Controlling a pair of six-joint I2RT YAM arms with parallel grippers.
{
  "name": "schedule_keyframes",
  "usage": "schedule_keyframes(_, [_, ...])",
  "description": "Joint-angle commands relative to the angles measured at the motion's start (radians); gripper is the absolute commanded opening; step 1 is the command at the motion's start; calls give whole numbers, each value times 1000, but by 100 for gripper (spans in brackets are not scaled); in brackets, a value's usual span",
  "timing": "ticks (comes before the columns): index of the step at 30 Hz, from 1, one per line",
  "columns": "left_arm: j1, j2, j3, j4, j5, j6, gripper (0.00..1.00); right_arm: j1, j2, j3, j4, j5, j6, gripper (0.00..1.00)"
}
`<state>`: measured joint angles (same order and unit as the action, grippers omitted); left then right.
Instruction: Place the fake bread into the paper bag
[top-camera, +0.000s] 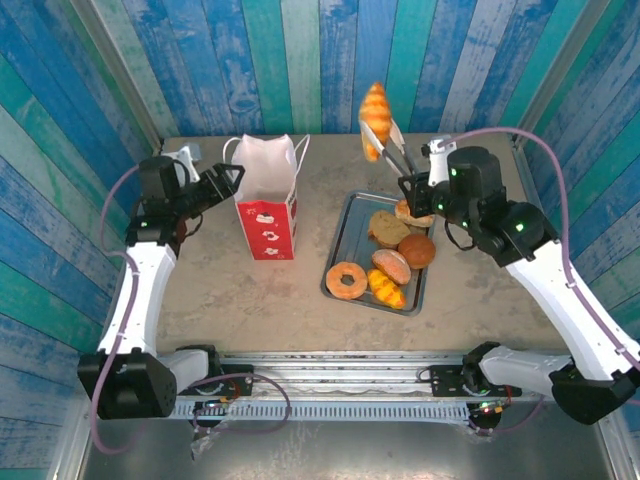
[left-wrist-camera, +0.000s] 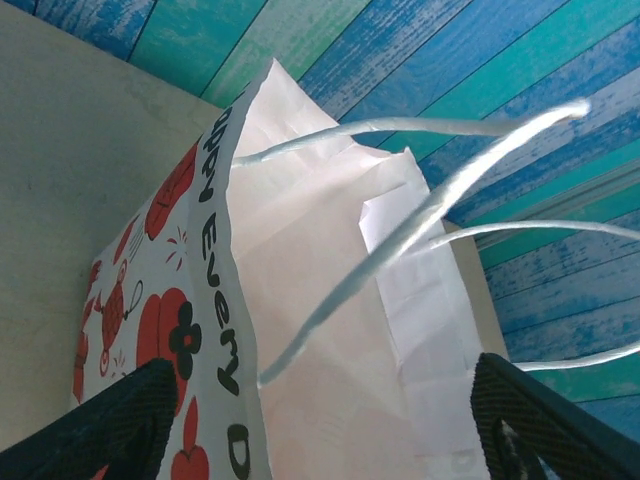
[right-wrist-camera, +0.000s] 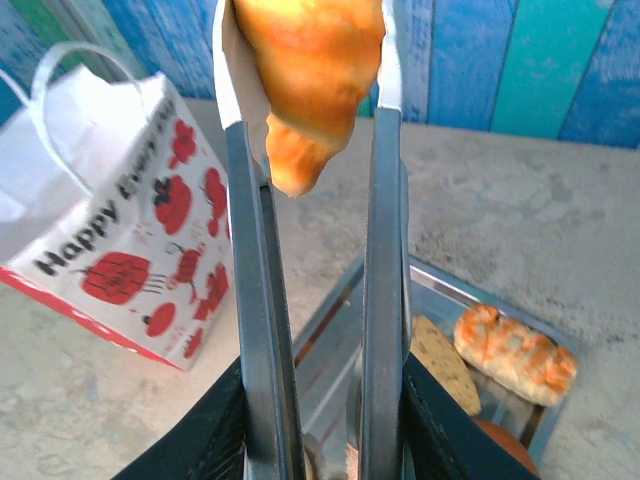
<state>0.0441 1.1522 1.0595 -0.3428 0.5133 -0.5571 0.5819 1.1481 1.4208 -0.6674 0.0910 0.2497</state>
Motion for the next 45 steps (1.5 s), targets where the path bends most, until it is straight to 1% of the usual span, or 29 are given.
schedule_keyframes(1, [3, 39, -10, 48, 14, 1, 72, 66, -14, 74, 105, 24, -17, 34])
schedule_keyframes(3, [3, 47, -12, 52, 3, 1, 67, 117, 3, 112, 115, 52, -38, 34])
schedule_keyframes(6, [3, 49, -19, 68, -19, -5, 62, 212, 45, 175, 131, 106, -77, 34])
schedule_keyframes(9, [3, 46, -27, 72, -48, -14, 57, 287, 98, 228, 160, 123, -101, 34])
schedule_keyframes(12, [3, 38, -49, 88, -67, -27, 51, 333, 169, 272, 180, 123, -108, 34])
schedule_keyframes(14, [3, 34, -61, 96, -69, -36, 48, 351, 223, 310, 169, 127, -115, 34])
schedule_keyframes(21, [3, 12, -91, 104, -89, -47, 36, 371, 382, 411, 67, 129, -102, 34])
schedule_keyframes(24, [3, 6, -102, 119, -87, -58, 33, 370, 437, 447, 6, 118, -101, 34])
schedule_keyframes(34, [3, -9, -118, 145, -67, -80, 27, 371, 546, 520, -129, 88, -98, 35])
schedule_keyframes(39, [3, -12, -121, 146, -66, -82, 26, 370, 586, 545, -176, 68, -98, 36])
schedule_keyframes(45, [3, -17, -121, 148, -63, -83, 26, 371, 602, 554, -208, 52, -92, 42])
